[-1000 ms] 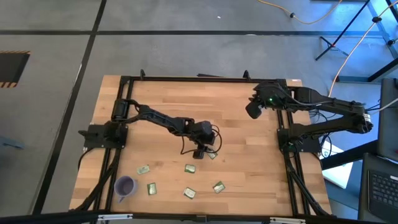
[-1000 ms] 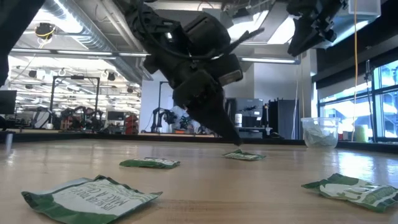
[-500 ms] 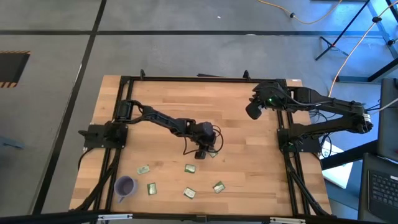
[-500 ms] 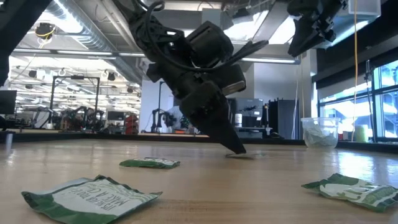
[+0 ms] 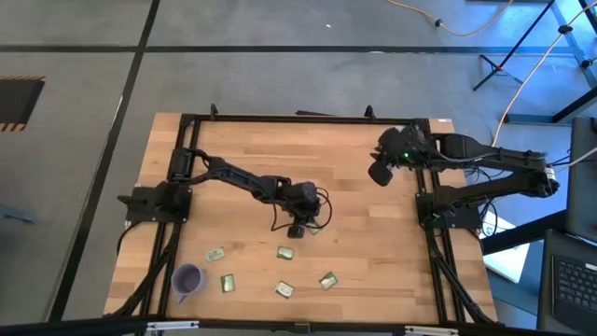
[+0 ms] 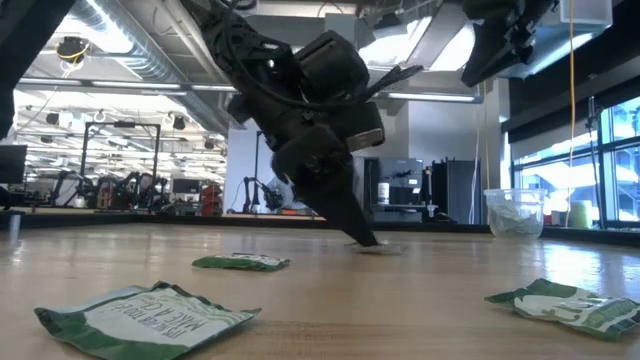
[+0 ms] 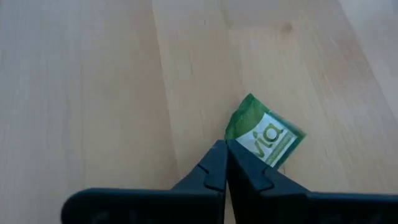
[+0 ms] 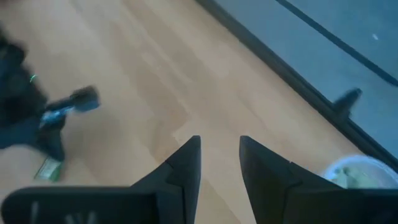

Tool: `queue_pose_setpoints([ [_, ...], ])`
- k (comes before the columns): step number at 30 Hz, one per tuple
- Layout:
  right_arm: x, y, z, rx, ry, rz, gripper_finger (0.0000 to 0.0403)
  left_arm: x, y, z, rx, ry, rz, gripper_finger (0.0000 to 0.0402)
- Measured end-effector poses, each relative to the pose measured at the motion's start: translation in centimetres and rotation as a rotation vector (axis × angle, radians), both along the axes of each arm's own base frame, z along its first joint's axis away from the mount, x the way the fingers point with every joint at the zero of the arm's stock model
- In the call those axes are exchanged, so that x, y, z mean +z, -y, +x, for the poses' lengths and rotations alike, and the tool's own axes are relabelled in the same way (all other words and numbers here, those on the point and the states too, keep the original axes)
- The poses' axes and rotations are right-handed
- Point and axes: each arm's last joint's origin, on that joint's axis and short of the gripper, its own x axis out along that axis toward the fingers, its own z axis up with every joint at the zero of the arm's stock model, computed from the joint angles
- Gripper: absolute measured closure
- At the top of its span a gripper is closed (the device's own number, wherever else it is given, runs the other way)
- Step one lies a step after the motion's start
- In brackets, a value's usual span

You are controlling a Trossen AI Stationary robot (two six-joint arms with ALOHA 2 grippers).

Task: Pick and place Stevia / Truvia into bins
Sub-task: Put the green stevia packet into the transparent container

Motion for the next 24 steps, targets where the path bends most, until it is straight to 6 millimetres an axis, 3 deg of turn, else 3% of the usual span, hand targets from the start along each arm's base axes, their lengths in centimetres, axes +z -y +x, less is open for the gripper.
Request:
queue_pose_setpoints([
  [2, 0.0, -0.6, 0.4, 0.063, 0.006, -0.025, 0.0289, 1.4, -0.5, -0.2, 0.016, 0.030, 0.023, 0.0399],
  [5, -0.6, -1.5, 1.2, 0.166, 0.027, -0.075, 0.0289, 4.9, -1.1, -0.4, 0.073, 0.129, 0.152, 0.0400],
  [13, -4.3, -3.8, 3.3, 0.442, 0.163, -0.144, 0.0289, 12.1, -1.7, -1.9, 0.236, 0.339, 0.496, 0.0400],
  [24, -6.8, -4.9, 3.9, 0.530, 0.289, -0.171, 0.0289, 13.4, -0.8, -2.2, 0.243, 0.387, 0.589, 0.0400],
])
